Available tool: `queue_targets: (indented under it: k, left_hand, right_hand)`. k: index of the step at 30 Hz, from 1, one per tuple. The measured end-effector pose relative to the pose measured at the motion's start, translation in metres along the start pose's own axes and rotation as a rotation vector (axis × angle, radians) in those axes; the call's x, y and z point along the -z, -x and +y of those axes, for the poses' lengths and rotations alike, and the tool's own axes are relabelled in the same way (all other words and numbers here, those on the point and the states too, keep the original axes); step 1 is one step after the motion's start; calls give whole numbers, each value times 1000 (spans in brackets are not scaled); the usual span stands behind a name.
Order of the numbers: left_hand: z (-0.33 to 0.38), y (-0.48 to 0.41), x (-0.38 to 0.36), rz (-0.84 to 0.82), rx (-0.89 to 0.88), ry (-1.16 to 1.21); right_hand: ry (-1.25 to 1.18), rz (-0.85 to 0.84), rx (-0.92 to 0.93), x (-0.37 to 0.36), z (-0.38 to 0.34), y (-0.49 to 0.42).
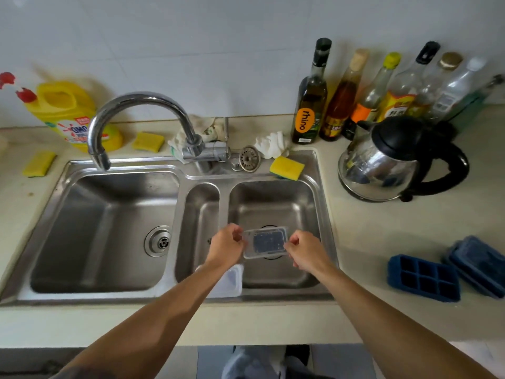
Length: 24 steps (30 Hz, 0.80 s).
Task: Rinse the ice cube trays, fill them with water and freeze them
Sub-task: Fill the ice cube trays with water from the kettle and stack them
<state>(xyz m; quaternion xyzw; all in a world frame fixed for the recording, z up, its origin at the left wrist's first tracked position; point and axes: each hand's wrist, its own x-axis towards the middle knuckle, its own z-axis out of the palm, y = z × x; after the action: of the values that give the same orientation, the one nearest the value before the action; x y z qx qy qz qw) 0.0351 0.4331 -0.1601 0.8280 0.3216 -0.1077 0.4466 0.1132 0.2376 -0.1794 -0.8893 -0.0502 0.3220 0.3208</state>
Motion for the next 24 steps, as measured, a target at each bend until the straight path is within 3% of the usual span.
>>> queue_targets:
  k: [9, 17, 24]
  left_hand:
    - [-5, -101, -48, -232, 22, -350]
    - [-28, -140, -78, -323, 46, -414]
    - [-33, -151, -89, -300, 74, -395]
  right_hand:
    - [26, 26, -205, -35, 28, -76]
    - [39, 34, -314, -63, 46, -110]
    - [99, 46, -341, -61, 50, -116]
